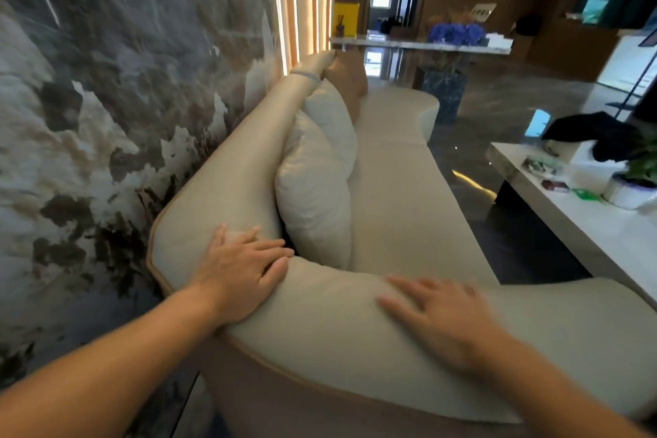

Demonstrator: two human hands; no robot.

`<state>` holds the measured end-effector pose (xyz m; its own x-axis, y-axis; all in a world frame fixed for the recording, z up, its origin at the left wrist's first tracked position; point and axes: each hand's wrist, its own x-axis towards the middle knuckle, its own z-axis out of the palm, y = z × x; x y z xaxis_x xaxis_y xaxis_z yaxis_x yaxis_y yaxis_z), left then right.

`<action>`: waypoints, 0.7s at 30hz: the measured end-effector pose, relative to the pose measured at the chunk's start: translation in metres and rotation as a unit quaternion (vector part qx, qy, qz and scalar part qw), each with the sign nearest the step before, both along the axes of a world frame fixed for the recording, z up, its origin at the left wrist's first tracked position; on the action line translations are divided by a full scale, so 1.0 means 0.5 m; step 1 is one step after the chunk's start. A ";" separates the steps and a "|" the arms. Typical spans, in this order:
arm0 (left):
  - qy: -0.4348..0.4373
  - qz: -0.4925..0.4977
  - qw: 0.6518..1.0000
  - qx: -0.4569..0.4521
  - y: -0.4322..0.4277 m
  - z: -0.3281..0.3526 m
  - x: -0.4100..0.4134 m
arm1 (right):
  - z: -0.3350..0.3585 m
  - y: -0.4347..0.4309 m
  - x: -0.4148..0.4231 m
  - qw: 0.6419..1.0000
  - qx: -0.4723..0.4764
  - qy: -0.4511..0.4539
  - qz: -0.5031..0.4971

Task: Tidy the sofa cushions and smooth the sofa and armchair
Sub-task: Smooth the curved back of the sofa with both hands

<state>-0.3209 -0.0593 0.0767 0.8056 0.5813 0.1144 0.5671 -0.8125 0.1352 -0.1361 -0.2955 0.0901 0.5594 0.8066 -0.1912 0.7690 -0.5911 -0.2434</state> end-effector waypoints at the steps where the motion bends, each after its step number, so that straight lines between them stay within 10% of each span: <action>1: 0.011 -0.029 0.999 -0.008 0.004 0.002 0.004 | -0.001 -0.023 0.040 1.000 -0.013 -0.002 -0.027; 14: -0.005 -0.101 0.995 -0.022 0.056 -0.001 -0.023 | -0.036 -0.028 0.047 0.995 0.001 -0.071 -0.075; 21: 0.067 0.139 0.988 -0.026 -0.064 -0.004 0.035 | -0.016 -0.066 0.039 0.999 -0.022 -0.013 -0.022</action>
<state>-0.3035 -0.0913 0.0747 0.6191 0.7851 -0.0173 0.7835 -0.6161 0.0814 -0.1164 -0.3283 0.0820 0.5998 0.7717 -0.2113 0.7472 -0.6347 -0.1971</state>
